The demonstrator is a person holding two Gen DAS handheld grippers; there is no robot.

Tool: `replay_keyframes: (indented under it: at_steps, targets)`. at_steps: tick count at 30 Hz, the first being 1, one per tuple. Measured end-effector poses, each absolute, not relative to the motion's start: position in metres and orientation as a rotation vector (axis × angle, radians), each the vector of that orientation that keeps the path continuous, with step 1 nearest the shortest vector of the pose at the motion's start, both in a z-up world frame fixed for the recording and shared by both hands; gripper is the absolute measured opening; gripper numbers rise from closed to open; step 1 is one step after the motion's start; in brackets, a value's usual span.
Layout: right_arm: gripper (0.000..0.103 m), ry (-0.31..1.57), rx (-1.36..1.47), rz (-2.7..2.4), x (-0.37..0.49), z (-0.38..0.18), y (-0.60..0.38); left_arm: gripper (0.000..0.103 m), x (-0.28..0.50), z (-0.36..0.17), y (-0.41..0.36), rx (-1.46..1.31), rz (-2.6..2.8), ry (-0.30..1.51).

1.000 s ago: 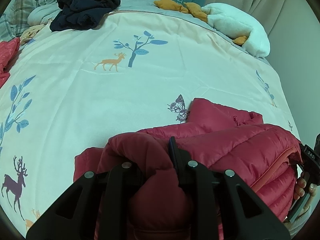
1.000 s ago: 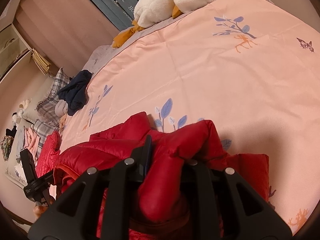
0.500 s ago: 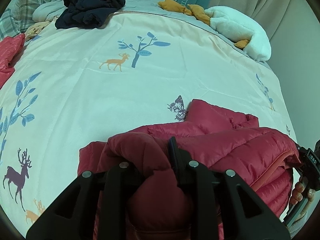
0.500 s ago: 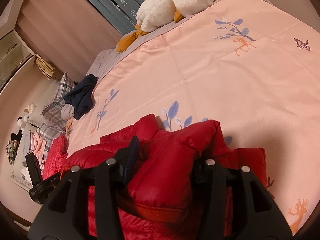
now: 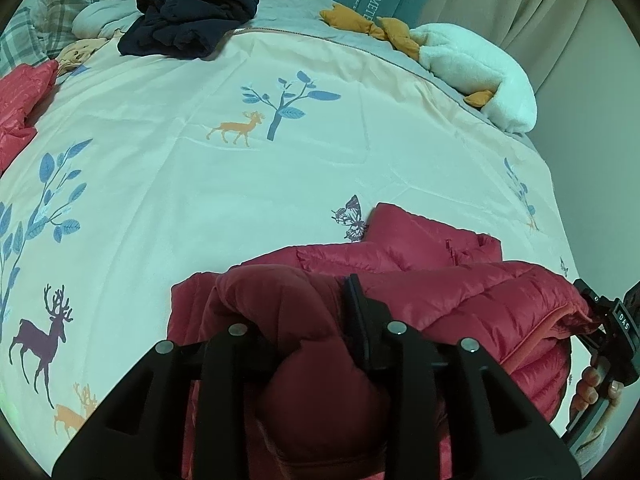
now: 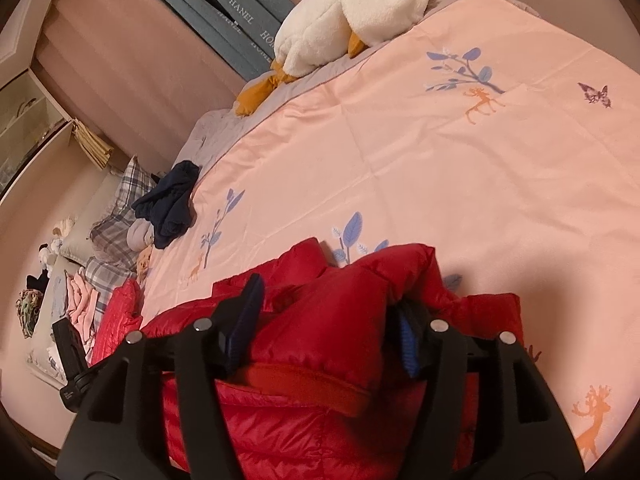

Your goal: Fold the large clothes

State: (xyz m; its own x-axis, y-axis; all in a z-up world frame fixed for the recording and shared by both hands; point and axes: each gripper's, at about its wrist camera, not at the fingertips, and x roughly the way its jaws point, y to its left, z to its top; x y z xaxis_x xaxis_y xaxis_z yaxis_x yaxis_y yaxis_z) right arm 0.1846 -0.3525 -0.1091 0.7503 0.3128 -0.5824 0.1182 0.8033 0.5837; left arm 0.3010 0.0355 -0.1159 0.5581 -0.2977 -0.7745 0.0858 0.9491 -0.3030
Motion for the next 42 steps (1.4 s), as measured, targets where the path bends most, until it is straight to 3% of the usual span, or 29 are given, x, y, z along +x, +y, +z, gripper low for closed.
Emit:
replay_keyframes:
  at_steps: [8, 13, 14, 23, 42]
  targets:
    - [0.061, 0.716, 0.664, 0.113, 0.181, -0.104, -0.357, 0.04, 0.296, -0.107, 0.041, -0.294, -0.244, 0.933]
    - [0.062, 0.711, 0.668, 0.104, 0.179, -0.102, -0.357, 0.064, 0.292, -0.101, 0.048, -0.33, -0.25, 0.914]
    - [0.062, 0.709, 0.67, 0.105, 0.179, -0.102, -0.356, 0.065, 0.29, -0.1, 0.048, -0.327, -0.246, 0.908]
    - [0.062, 0.696, 0.702, 0.109, 0.182, -0.097, -0.359, 0.066, 0.289, -0.094, 0.051, -0.305, -0.224, 0.891]
    - [0.077, 0.705, 0.827, 0.067, 0.203, -0.112, -0.368, 0.068, 0.306, -0.098, 0.053, -0.296, -0.18, 0.884]
